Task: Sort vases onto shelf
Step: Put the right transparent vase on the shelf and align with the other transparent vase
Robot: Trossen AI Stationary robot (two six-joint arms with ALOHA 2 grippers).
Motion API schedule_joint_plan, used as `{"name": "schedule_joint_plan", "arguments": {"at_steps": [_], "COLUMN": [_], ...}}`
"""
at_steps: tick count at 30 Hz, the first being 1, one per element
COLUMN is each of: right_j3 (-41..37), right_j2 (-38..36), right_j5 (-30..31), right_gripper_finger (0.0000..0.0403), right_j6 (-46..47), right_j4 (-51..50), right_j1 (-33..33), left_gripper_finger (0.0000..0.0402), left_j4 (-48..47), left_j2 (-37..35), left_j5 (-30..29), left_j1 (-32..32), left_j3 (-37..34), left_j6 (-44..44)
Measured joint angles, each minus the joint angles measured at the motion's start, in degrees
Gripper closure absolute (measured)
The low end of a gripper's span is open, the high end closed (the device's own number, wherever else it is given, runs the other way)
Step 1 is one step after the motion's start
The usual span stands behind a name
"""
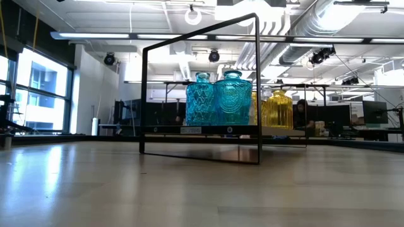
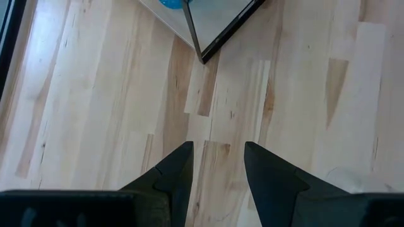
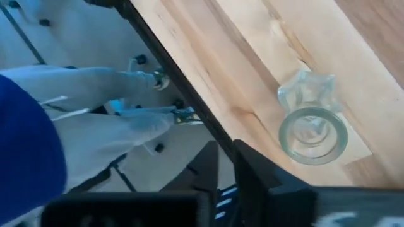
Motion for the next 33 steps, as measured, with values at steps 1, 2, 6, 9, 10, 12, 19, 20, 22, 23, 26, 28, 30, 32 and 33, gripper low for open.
{"name": "schedule_joint_plan", "arguments": {"at_steps": [1,2,6,9,10,12,19,20,22,23,26,28,30,32,33], "right_j3": [0.04,0.04,0.04,0.04,0.04,0.03,0.02,0.03,0.04,0.08,0.27,0.31,0.13,-0.04,-0.08], "right_j2": [-0.40,-0.71,-1.10,-0.52,-0.28,0.19,1.98,2.33,3.05,3.35,4.36,4.86,5.48,5.54,5.44], "right_j5": [0.29,0.54,2.14,2.26,2.25,2.22,2.11,2.11,2.11,2.11,2.37,2.29,1.85,1.43,1.39], "right_gripper_finger": [0.0366,0.0352,0.0285,0.0243,0.0233,0.0219,0.0219,0.0221,0.0225,0.0226,0.0231,0.0234,0.0238,0.0240,0.0242], "right_j6": [0.49,0.94,2.12,1.86,1.84,1.81,1.68,1.68,1.68,1.68,1.86,2.14,3.00,3.39,3.55], "right_j4": [0.15,0.12,-1.36,-4.33,-5.58,-7.74,-8.49,-8.28,-7.52,-7.08,-5.73,-5.35,-5.53,-6.43,-7.04], "right_j1": [0.00,0.00,-0.02,0.04,0.06,0.13,0.43,0.54,0.81,0.95,1.24,1.24,1.24,1.22,1.22], "left_gripper_finger": [0.0268,0.0268,0.0268,0.0268,0.0268,0.0268,0.0268,0.0268,0.0268,0.0268,0.0268,0.0268,0.0268,0.0268,0.0268], "left_j4": [-0.02,-0.02,-0.02,-0.02,-0.02,-0.02,0.00,0.00,0.02,0.01,0.02,0.02,0.02,0.00,0.00], "left_j2": [0.00,0.00,0.00,0.00,0.00,0.00,0.00,0.00,0.00,0.00,0.00,0.00,0.00,0.00,0.00], "left_j5": [-0.02,-0.05,-0.53,-0.68,-0.68,-0.70,-0.68,-0.68,-0.66,-0.66,-0.66,-0.63,-0.63,-0.61,-0.59], "left_j1": [0.00,0.02,0.07,0.07,0.07,0.07,0.07,0.07,0.07,0.07,0.07,0.07,0.07,0.07,0.07], "left_j3": [0.02,0.02,0.02,0.02,0.02,0.02,0.02,0.02,0.02,0.02,0.04,0.04,0.04,0.04,0.04], "left_j6": [0.00,0.00,0.02,0.00,0.00,-0.04,-1.05,-1.07,-1.05,-1.05,-1.05,-1.03,-1.03,-0.89,-0.63]}}
